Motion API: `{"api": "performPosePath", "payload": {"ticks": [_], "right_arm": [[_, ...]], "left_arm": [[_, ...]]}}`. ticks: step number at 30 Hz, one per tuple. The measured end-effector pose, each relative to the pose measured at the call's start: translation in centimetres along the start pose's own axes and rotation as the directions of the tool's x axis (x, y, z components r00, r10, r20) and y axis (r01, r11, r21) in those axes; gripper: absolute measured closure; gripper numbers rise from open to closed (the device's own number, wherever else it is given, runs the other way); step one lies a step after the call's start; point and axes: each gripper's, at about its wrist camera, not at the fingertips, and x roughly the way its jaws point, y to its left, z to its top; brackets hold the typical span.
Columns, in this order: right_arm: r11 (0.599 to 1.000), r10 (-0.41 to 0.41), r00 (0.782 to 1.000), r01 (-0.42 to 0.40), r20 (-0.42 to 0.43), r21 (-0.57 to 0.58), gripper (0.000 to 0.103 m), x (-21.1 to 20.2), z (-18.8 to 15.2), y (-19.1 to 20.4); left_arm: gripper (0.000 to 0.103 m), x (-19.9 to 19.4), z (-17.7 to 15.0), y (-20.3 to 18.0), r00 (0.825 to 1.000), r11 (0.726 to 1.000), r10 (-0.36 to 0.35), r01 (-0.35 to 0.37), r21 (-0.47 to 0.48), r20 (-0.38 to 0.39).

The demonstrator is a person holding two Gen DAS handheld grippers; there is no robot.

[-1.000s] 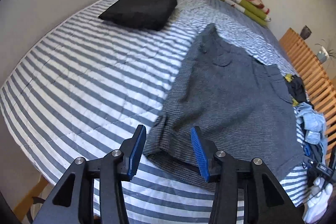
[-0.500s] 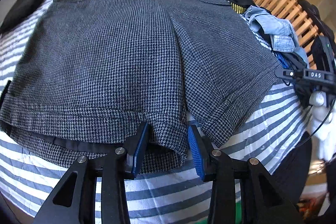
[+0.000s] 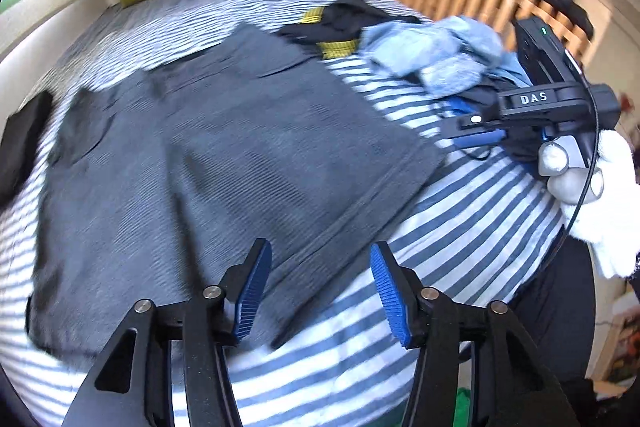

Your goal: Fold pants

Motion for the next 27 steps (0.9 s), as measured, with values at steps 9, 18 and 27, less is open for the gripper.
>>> {"api": "performPosePath", "payload": {"ticks": [9, 18, 27], "right_arm": [[0.982, -0.125, 0.981, 0.144, 0.148, -0.123, 0.056, -5.5, 2.4, 0.7], [0.992, -0.032, 0.987, 0.05, 0.155, -0.113, 0.056, -4.5, 8.8, 0.9], [0.99, -0.023, 0.998, 0.031, 0.06, -0.134, 0.056, 7.5, 18.4, 6.4]], "left_arm": [[0.029, 10.3, 4.7, -11.8, 0.999, 0.991, 0.003, 0.003, 0.132, -0.044], [0.087, 9.9, 5.7, -8.8, 0.994, 0.991, -0.111, 0.111, -0.069, 0.005], [0.088, 5.4, 5.5, -3.7, 0.966, 0.945, -0.245, 0.257, -0.203, 0.086]]}}
